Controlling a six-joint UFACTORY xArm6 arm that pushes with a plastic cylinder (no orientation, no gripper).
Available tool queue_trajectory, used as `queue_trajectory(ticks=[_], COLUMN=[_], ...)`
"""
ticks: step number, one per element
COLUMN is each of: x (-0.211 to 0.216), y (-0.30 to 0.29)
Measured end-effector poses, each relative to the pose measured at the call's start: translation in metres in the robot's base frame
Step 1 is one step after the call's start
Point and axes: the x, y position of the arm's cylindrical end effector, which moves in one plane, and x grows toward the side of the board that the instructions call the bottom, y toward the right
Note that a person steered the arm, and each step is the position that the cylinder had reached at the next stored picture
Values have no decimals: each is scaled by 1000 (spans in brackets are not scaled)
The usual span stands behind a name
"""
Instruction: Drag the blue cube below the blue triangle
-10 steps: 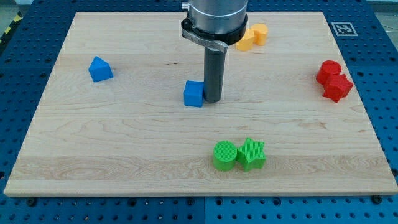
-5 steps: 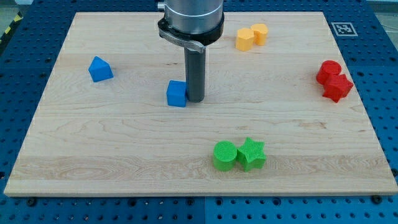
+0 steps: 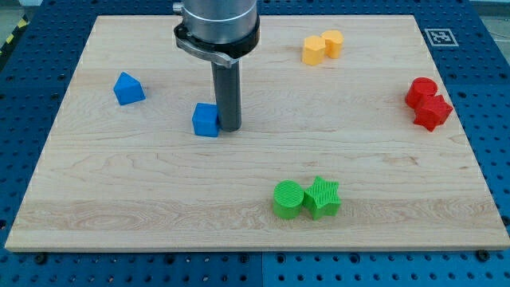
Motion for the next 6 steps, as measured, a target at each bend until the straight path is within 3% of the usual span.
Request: queue_trajectory(ticks=[6], x=[11], y=[-39])
